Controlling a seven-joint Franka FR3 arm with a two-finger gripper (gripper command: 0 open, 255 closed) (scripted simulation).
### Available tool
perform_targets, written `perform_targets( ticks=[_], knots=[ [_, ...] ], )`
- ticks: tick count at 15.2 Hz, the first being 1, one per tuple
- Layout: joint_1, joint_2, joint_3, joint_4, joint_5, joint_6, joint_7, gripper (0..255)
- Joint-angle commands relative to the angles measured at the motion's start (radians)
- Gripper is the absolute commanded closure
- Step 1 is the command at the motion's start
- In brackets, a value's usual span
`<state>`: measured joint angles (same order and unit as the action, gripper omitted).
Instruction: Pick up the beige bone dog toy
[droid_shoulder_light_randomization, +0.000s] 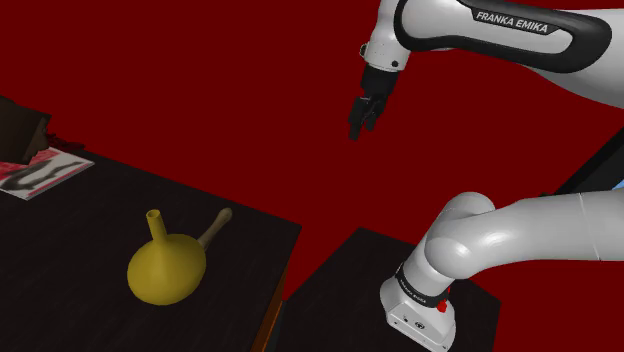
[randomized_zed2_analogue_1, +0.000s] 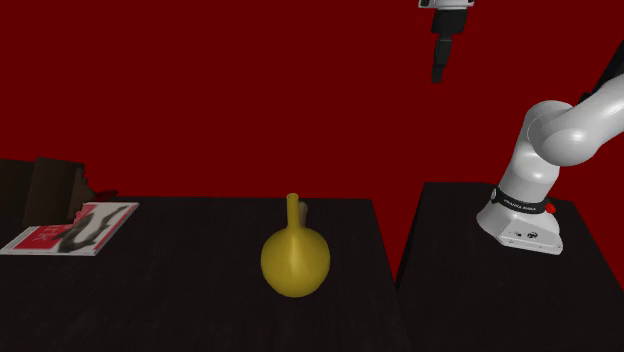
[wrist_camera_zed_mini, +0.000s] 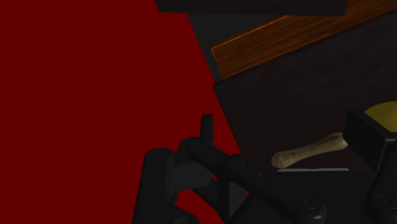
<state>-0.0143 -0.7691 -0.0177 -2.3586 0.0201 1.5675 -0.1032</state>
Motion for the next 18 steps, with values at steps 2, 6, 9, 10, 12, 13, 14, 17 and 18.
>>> perform_targets(
  ticks=[2, 6, 9, 10, 12, 13, 14, 17, 18],
  knots=[
    [-0.001, 0.001, 0.017, -0.026, 0.015, 0.029, 0.035, 0],
    [-0.005, 0.023, 0.087, -0.114, 0.078, 0.151, 0.173, 0],
    [-0.004, 0.061, 0.142, -0.164, 0.124, 0.25, 0.275, 0],
    [-0.005, 0.078, 0.161, -0.177, 0.139, 0.284, 0.308, 0],
    [-0.005, 0.118, 0.199, -0.198, 0.168, 0.355, 0.374, 0],
    [-0.005, 0.142, 0.218, -0.206, 0.181, 0.391, 0.407, 0],
    [-0.006, 0.167, 0.237, -0.212, 0.194, 0.427, 0.44, 0],
    [-0.011, 0.255, 0.294, -0.22, 0.224, 0.538, 0.538, 0],
    [-0.013, 0.289, 0.312, -0.218, 0.231, 0.575, 0.572, 0]
  ],
)
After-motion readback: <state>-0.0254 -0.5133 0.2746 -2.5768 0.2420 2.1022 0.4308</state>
